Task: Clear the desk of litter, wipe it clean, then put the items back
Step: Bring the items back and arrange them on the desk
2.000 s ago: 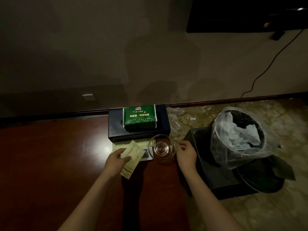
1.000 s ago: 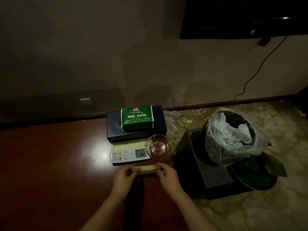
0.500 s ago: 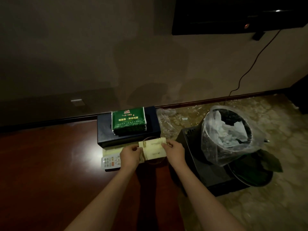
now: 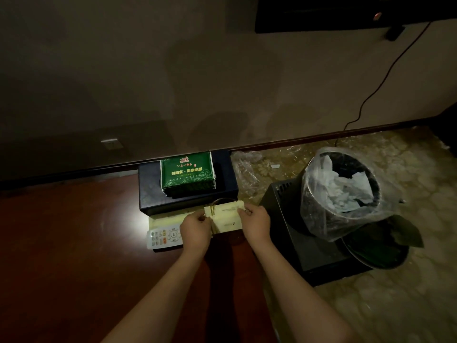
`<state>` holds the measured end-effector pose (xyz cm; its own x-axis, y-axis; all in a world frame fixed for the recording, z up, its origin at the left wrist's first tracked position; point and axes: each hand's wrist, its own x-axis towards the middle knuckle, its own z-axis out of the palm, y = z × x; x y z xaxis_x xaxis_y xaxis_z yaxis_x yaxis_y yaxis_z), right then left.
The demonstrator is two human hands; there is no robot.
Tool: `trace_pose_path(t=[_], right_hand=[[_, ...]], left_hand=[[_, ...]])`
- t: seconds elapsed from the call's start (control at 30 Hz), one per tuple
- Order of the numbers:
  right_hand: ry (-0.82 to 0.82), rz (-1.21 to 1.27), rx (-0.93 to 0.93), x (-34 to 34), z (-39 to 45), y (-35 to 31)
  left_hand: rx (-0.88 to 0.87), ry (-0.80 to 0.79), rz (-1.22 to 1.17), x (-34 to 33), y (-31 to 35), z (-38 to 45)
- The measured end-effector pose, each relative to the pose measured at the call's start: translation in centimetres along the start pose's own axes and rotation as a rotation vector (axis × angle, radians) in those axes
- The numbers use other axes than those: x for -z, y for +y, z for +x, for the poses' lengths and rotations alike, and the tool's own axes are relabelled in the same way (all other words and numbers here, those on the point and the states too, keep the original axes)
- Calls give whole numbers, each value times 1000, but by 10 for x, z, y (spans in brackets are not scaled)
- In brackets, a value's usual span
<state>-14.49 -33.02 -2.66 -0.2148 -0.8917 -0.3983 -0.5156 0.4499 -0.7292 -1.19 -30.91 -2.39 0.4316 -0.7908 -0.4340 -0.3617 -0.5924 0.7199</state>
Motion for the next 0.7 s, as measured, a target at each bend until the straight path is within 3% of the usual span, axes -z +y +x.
trace_pose_path(t=[0.27, 0.53, 0.7], right_hand=[[-48, -89, 80, 4, 2, 8], [-284, -359, 300, 15, -3, 24], [-284, -378, 310, 11, 0, 22]], left_hand=[[15, -13, 5, 3, -2, 1], [14, -27, -12, 4, -6, 5], [8, -33, -1, 4, -6, 7]])
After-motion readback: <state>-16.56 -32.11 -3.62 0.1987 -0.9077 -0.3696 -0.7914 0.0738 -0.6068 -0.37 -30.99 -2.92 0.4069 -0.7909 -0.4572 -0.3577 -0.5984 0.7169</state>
